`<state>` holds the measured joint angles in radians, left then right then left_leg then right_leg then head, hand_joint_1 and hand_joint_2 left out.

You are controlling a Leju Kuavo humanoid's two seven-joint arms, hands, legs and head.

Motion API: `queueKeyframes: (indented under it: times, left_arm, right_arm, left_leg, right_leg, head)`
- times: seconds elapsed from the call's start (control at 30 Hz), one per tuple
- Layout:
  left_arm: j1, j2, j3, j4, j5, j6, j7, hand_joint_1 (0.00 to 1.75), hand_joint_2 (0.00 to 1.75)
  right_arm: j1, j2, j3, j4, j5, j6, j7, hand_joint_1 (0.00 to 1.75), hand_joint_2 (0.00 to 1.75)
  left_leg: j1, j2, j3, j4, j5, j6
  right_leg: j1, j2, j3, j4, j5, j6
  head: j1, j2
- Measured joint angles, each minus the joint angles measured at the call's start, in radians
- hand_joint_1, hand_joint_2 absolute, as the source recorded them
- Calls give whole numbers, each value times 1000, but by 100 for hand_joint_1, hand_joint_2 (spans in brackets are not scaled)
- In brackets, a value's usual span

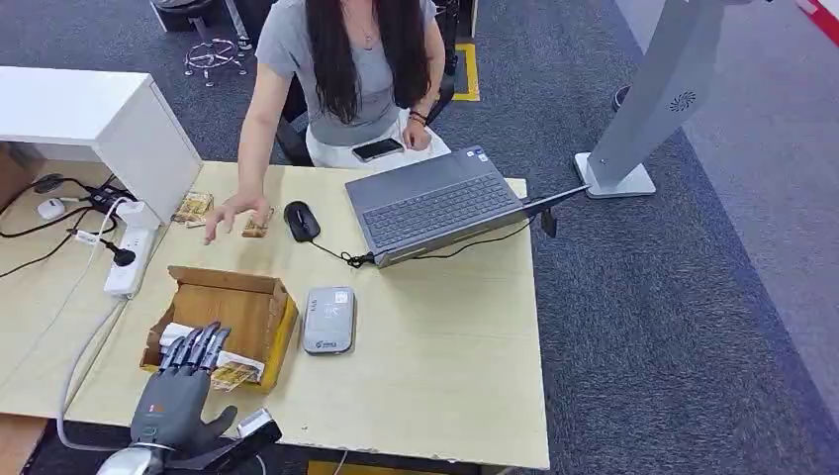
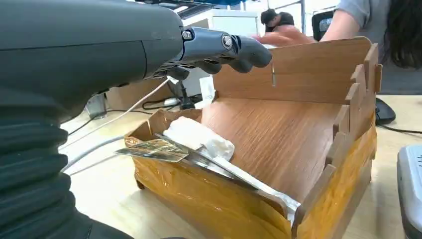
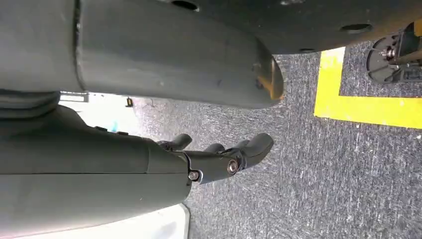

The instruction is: Pass the card to the sensor for recognition and then transmit it.

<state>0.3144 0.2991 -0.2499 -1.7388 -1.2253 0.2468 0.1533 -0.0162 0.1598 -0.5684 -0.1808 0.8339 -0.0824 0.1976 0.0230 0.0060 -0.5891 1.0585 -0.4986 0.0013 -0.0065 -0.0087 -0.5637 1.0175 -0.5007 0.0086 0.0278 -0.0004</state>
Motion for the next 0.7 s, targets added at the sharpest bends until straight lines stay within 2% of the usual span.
queueKeyframes:
  times: [0.07,0.1,0.33,0.7]
  left_arm:
    - [0,-2,2,0,0,1,-10,0,175]
    - [-1,-3,2,0,0,1,-11,175,175]
    - [-1,-11,12,0,-5,9,-50,175,175]
    - [-3,-20,19,0,21,4,-66,175,175]
  right_arm:
    - [0,0,0,0,2,0,0,0,0]
    - [0,0,-1,0,2,0,0,0,0]
    - [0,2,-5,-1,9,0,0,0,0]
    - [0,3,-8,-1,22,0,0,0,0]
  left_leg:
    - [0,0,0,0,0,0]
    - [0,0,0,0,0,0]
    - [0,0,0,0,0,0]
    - [0,0,0,0,0,0]
  right_leg:
    - [0,0,0,0,0,0]
    - [0,0,0,0,0,0]
    - [0,0,0,0,0,0]
    - [0,0,0,0,0,0]
  head:
    - [0,0]
    - [0,0]
    - [0,0]
    - [0,0]
